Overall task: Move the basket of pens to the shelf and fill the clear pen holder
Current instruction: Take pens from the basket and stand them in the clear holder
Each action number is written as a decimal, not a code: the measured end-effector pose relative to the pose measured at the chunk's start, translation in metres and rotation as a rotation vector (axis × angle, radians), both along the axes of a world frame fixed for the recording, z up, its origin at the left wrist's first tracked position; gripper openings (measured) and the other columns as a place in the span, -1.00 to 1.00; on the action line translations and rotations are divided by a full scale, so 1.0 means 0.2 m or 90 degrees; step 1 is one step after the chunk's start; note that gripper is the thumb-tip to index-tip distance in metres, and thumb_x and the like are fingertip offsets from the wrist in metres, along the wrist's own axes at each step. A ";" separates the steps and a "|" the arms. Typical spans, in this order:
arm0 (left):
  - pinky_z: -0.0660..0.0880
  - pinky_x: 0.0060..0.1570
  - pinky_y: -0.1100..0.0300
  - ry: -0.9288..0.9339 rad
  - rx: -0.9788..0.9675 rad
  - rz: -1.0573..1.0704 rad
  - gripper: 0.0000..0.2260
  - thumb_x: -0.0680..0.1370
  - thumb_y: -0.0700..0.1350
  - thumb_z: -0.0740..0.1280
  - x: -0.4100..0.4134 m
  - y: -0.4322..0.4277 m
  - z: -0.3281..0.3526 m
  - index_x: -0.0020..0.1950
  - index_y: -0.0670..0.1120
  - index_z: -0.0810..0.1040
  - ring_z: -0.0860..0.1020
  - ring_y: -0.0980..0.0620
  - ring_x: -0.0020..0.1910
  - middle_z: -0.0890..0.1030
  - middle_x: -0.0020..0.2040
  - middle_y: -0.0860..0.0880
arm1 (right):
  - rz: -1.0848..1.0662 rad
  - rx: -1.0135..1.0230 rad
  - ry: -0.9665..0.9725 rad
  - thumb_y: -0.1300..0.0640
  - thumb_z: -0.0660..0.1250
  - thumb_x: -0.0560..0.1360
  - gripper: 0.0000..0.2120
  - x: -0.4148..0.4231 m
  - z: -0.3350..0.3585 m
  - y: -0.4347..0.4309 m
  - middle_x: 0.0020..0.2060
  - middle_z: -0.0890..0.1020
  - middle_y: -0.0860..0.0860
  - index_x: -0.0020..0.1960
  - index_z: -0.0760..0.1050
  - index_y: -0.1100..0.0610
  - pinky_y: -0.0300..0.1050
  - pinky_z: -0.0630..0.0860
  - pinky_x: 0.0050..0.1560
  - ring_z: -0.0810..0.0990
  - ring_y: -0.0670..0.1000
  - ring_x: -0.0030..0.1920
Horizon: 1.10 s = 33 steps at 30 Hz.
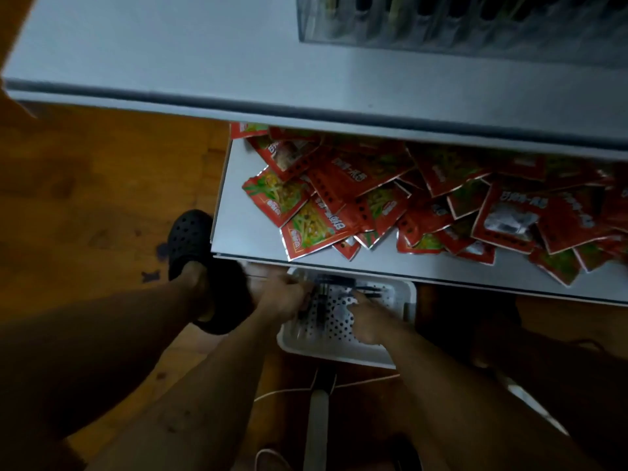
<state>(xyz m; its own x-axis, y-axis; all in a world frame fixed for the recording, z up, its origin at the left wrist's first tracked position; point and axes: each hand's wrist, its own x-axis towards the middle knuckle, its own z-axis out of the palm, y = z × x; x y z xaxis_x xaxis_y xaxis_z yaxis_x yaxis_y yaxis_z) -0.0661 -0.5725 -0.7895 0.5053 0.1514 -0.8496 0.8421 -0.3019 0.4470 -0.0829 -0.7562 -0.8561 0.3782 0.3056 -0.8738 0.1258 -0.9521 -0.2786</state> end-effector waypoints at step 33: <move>0.42 -0.33 0.23 -0.431 -0.072 -0.140 -0.86 0.58 -0.05 0.32 0.06 -0.11 1.45 -0.04 -0.11 0.57 0.53 0.06 -0.30 0.65 -0.13 -0.07 | -0.380 0.397 -0.541 0.31 0.44 0.41 -0.35 0.13 1.80 -0.14 -0.18 0.60 0.00 0.33 0.29 -0.17 -0.08 0.55 -0.15 0.62 -0.02 -0.26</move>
<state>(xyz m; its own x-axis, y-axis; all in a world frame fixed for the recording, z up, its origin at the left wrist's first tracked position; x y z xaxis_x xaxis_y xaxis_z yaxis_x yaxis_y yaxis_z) -0.0549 -0.5955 -0.5003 0.9352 -0.0848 -0.3438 0.2942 -0.3543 0.8877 -0.0577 -0.7840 -0.4960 0.9848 0.1681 -0.0432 0.0787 -0.6541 -0.7523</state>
